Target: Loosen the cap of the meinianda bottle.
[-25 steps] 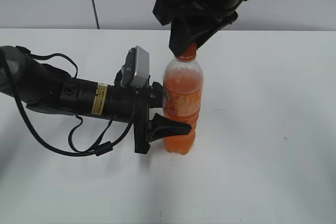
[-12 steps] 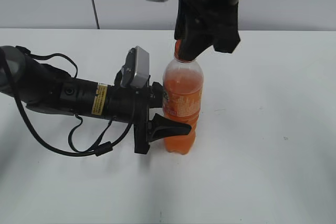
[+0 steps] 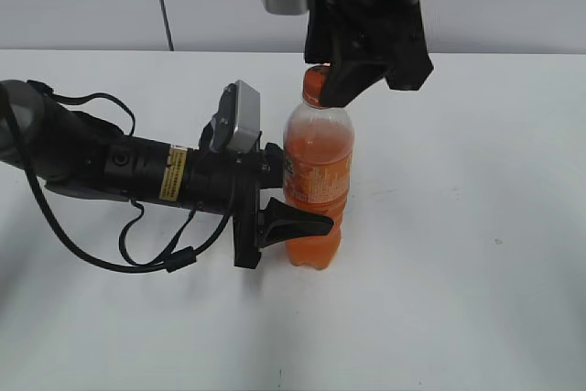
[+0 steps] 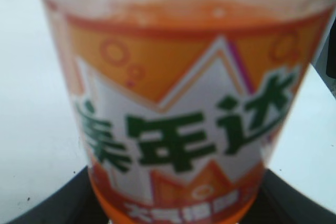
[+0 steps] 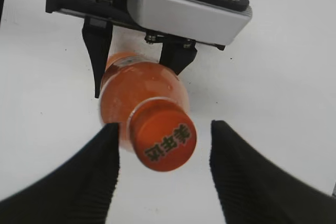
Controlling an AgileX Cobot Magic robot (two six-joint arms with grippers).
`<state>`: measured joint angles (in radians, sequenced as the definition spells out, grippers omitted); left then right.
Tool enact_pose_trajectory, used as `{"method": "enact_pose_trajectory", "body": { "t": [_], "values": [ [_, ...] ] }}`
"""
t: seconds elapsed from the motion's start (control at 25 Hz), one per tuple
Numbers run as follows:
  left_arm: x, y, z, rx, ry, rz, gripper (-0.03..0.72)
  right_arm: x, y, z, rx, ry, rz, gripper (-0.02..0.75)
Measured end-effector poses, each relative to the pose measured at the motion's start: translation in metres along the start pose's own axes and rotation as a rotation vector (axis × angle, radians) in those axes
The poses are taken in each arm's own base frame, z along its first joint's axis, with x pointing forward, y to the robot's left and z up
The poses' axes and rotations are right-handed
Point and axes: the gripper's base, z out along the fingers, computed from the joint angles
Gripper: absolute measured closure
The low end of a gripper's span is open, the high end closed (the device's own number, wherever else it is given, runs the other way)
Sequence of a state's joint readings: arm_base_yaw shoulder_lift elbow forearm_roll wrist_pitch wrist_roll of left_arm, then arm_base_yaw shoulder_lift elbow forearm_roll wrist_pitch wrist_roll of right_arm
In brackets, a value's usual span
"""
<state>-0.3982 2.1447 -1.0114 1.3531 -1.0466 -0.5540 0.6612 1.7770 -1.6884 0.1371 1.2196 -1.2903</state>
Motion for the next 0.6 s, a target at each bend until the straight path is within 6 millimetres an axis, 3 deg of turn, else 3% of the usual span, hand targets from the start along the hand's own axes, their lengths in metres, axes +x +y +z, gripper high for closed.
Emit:
{"method": "enact_pose_trajectory", "body": {
  "t": [0.12,0.32,0.6],
  "values": [
    [0.000,0.000,0.000,0.000,-0.001,0.000,0.289,-0.003,0.003,-0.011,0.017,-0.030,0.059,0.231],
    [0.000,0.000,0.000,0.000,-0.001,0.000,0.289,-0.008,0.011,-0.041,0.063,-0.101,0.229,0.183],
    [0.000,0.000,0.000,0.000,-0.001,0.000,0.289,-0.004,0.011,-0.050,0.078,-0.114,1.064,0.197]
  ]
}}
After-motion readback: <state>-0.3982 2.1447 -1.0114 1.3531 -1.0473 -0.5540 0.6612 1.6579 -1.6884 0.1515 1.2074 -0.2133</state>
